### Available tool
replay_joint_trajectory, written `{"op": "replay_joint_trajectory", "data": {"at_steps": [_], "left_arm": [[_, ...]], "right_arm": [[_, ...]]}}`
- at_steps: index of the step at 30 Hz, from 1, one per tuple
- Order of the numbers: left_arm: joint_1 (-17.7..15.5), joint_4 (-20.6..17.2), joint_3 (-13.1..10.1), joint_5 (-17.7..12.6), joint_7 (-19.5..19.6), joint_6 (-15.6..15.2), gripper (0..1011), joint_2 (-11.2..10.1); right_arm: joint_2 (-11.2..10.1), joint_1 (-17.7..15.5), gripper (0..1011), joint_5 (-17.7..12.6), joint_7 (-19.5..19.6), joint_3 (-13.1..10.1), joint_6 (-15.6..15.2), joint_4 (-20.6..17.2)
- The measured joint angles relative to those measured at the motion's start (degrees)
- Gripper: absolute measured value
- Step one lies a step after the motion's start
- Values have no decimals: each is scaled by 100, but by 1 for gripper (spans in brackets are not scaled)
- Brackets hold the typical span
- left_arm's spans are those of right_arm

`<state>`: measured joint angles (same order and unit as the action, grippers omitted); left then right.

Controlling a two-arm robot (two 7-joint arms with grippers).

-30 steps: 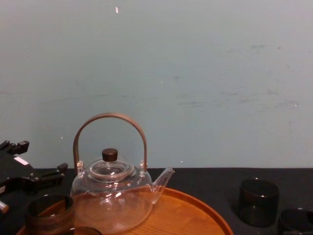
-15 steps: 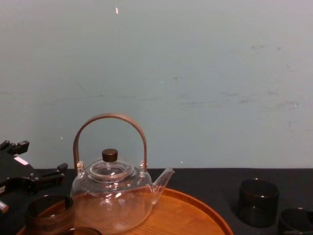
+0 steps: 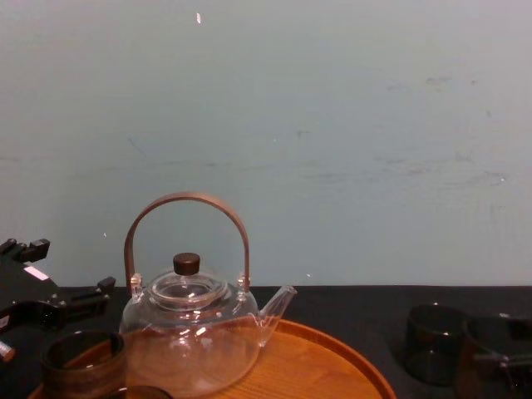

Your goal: Pick up the glass from the table and place it on the tray.

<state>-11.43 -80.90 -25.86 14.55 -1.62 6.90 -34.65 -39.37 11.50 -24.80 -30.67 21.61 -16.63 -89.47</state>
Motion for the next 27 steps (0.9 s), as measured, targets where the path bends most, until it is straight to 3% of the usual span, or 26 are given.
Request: {"op": "replay_joint_trajectory", "data": {"at_steps": [8,27], "left_arm": [[0,0,0,0,0,0,1001,0],[0,0,0,0,0,0,1001,0]], "right_arm": [[2,169,903,-55,-203,176,166,-170],[513,765,903,100,-483,1035,379,-49]]}}
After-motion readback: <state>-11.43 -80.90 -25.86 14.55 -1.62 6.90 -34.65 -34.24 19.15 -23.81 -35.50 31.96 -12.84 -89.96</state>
